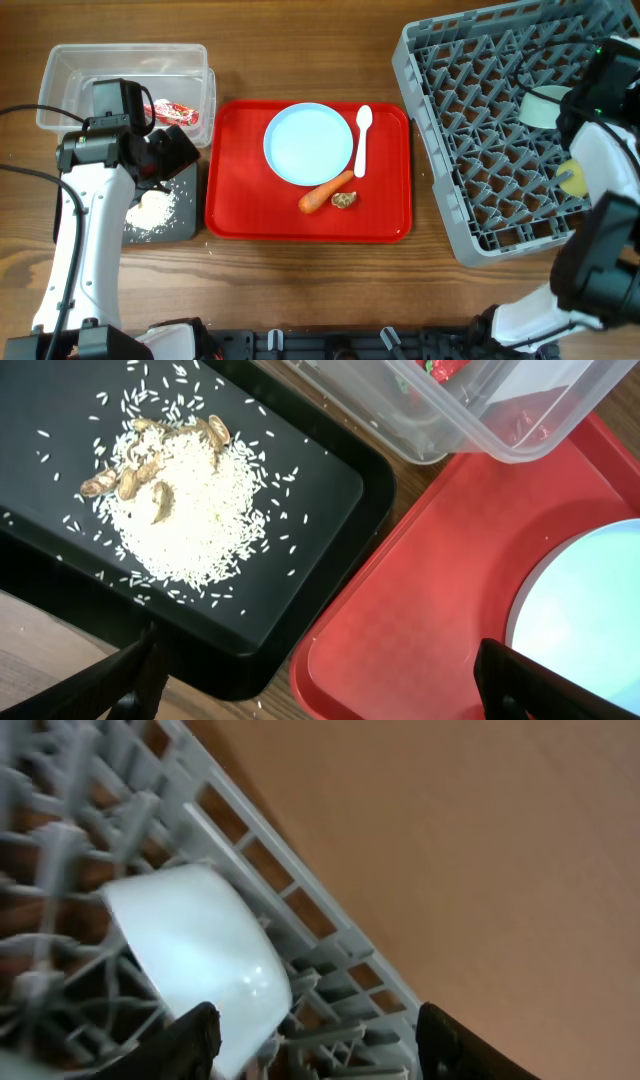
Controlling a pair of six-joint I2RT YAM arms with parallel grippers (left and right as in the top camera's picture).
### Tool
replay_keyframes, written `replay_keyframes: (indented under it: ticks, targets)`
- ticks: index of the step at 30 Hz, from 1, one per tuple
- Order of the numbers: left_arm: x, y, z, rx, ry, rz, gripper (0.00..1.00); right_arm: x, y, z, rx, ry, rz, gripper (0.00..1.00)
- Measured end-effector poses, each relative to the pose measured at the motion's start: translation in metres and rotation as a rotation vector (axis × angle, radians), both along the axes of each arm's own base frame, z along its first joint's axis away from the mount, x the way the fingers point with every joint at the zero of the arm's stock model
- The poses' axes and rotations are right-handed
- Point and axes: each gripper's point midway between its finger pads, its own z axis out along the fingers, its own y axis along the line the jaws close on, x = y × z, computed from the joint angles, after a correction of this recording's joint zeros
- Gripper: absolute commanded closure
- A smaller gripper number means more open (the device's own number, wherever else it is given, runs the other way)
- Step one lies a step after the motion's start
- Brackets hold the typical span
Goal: Sort waste into correct bins and load items into the dishwasher rack
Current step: 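Carry the small blue bowl right and set it in the rack, then return the right gripper to the light-blue plate and grasp its rim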
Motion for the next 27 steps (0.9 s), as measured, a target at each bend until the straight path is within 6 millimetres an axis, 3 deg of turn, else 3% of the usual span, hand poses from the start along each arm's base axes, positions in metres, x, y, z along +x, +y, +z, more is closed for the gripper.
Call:
replay_keyframes:
  ticks: [3,7,11,15,20,27]
  targets:
    - [0.002,0.000,0.001,-0.002,-0.008,-0.001,0.00,-0.001,0.027,-0.003,0.114,0.027,0.107,0.36]
    - [0.005,-0.003,0.001,-0.016,-0.023,-0.006,0.00,-0.005,0.086,-0.035,0.376,0.100,0.275,0.45]
    - [0.006,-0.004,0.001,-0.023,-0.024,-0.008,0.00,-0.023,0.152,-0.068,0.718,0.154,0.360,0.55]
    - [0.005,-0.004,0.001,-0.023,-0.023,-0.008,0.00,-0.056,0.193,-0.074,0.950,0.212,0.354,0.60]
    - [0.006,-0.005,0.001,-0.028,-0.024,-0.010,0.00,-0.097,0.221,-0.076,1.110,0.324,0.304,0.61]
    - [0.005,-0.005,0.001,-0.030,-0.024,-0.010,0.00,-0.112,0.246,-0.081,1.164,0.406,0.316,0.62]
